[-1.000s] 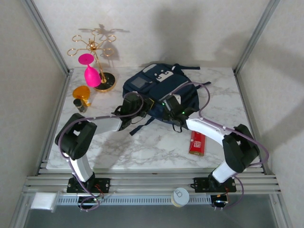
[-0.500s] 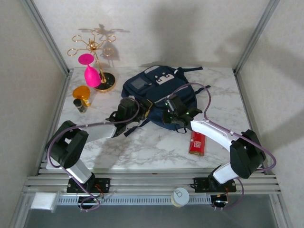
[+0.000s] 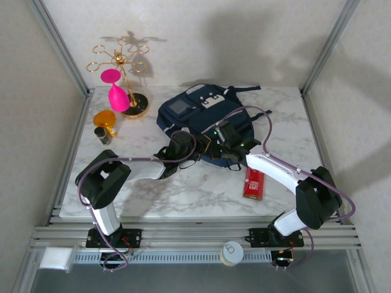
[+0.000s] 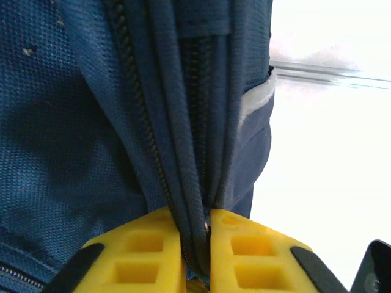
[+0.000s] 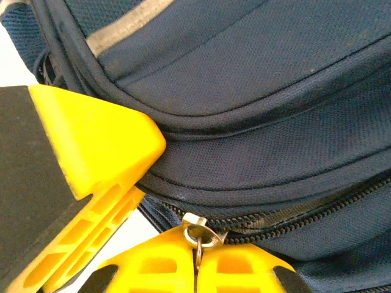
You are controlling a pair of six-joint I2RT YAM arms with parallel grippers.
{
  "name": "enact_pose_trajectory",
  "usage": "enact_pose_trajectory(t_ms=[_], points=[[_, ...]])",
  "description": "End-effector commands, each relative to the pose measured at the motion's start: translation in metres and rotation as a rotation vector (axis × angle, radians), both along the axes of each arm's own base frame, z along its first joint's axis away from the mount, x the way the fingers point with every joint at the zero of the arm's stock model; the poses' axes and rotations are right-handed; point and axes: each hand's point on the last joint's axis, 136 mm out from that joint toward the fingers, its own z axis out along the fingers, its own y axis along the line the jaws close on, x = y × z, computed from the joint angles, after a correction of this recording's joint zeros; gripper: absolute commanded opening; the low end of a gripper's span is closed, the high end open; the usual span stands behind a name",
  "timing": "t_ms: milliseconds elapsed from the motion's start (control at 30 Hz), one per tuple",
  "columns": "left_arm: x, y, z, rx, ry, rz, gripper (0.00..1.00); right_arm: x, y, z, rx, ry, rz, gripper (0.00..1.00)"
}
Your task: Pack books, pencil case, and school supplies into a backpack
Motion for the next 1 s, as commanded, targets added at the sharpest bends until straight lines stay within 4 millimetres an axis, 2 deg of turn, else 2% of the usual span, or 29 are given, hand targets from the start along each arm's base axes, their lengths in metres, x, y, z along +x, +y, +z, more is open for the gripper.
enact_pose_trajectory(t_ms=[0, 100, 167, 300, 367, 467, 533, 667, 733, 800, 833, 967], points=[[0.019, 0.041, -0.014, 0.088, -0.003, 0.139, 0.0, -0.015, -0.013, 0.004, -0.04, 0.022, 0.013, 0.0], [0.014, 0.067, -0.012, 0.146, -0.017, 0.156, 0.0, -0.024, -0.033, 0.002, -0.091, 0.032, -0.038, 0.0], [0.01, 0.084, -0.014, 0.208, -0.011, 0.127, 0.0, -0.023, -0.056, 0.001, -0.115, 0.042, -0.095, 0.0], [0.002, 0.118, -0.015, 0.292, -0.015, 0.08, 0.0, -0.03, -0.077, -0.007, -0.227, 0.066, -0.121, 0.0], [0.001, 0.134, -0.019, 0.336, -0.001, 0.038, 0.0, -0.029, -0.067, -0.003, -0.208, 0.066, -0.085, 0.0], [0.0, 0.16, -0.025, 0.397, 0.018, 0.012, 0.0, -0.028, -0.031, 0.017, -0.113, 0.037, -0.005, 0.0], [0.002, 0.171, -0.021, 0.401, 0.01, 0.001, 0.0, -0.029, -0.011, 0.024, -0.082, 0.033, 0.039, 0.0], [0.005, 0.171, -0.006, 0.398, -0.016, -0.017, 0.0, -0.031, 0.021, 0.029, 0.013, 0.03, 0.122, 0.0], [0.0, 0.157, 0.006, 0.335, -0.038, -0.015, 0.3, -0.036, 0.035, 0.029, 0.056, 0.036, 0.153, 0.0], [-0.011, 0.143, 0.014, 0.268, -0.045, -0.001, 0.44, -0.036, 0.037, 0.027, 0.059, 0.04, 0.158, 0.0], [-0.019, 0.136, 0.017, 0.226, -0.045, 0.021, 0.49, -0.035, 0.036, 0.026, 0.057, 0.038, 0.155, 0.0], [-0.042, 0.114, 0.024, 0.018, -0.03, 0.121, 0.56, -0.04, 0.038, 0.019, 0.075, 0.04, 0.174, 0.0]])
